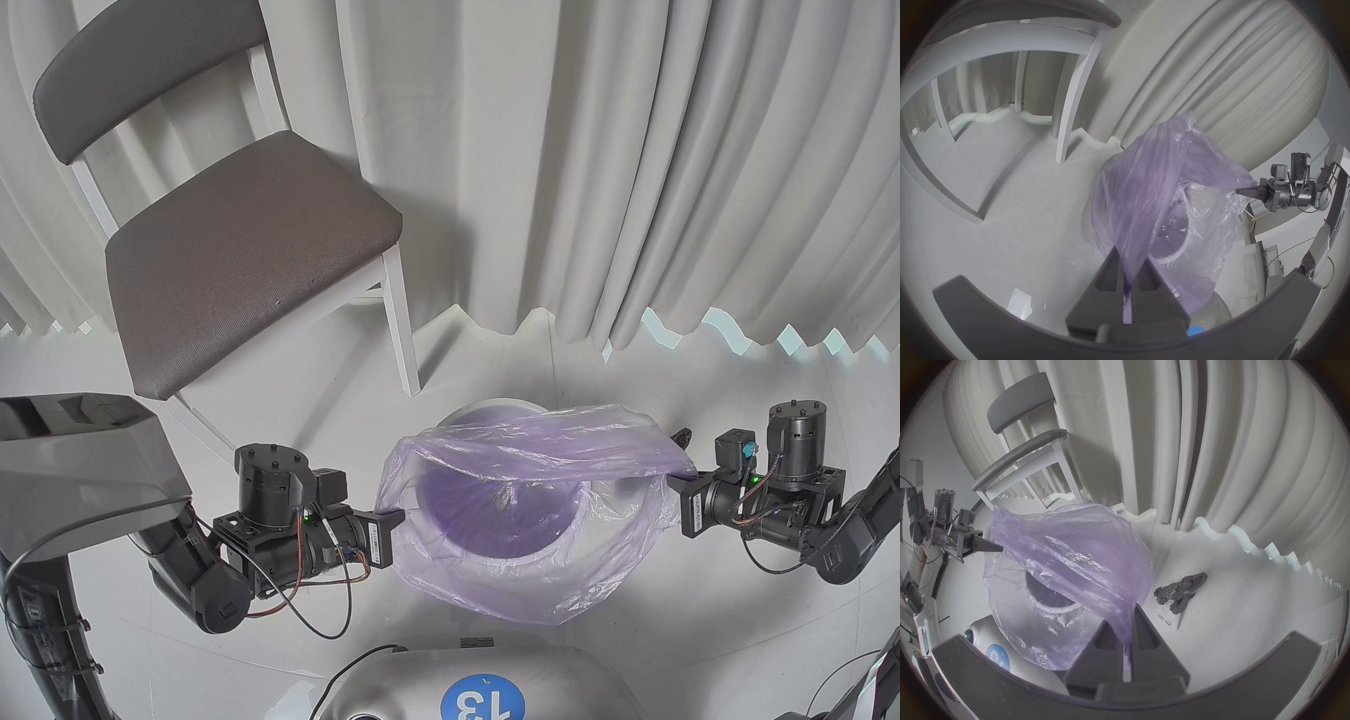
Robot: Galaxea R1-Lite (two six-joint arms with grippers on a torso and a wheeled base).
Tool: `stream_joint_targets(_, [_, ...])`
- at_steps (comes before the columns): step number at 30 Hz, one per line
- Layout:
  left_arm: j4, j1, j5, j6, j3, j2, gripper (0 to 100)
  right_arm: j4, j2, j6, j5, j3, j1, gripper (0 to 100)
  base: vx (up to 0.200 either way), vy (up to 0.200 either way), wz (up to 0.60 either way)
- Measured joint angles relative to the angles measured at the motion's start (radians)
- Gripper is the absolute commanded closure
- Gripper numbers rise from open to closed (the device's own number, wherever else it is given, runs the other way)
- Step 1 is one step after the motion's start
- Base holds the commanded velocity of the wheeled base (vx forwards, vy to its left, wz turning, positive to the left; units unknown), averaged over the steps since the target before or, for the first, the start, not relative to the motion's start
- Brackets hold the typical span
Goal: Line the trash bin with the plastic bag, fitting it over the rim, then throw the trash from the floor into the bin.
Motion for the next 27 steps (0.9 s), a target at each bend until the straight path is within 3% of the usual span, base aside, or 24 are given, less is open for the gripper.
stream_joint_targets(12, [-0.032,0.015,0.022,0.004,0.008,0.055,100,-0.247,0.175,0.027,-0.04,-0.001,0.015,100,0.0,0.0,0.0])
stream_joint_targets(18, [-0.034,0.038,0.031,0.007,0.002,0.053,100,-0.361,0.229,0.133,-0.044,-0.018,0.062,100,0.0,0.0,0.0])
stream_joint_targets(27, [-0.034,0.05,0.032,0.008,0.012,0.014,100,-0.38,0.243,0.303,-0.064,-0.059,0.22,100,0.0,0.0,0.0])
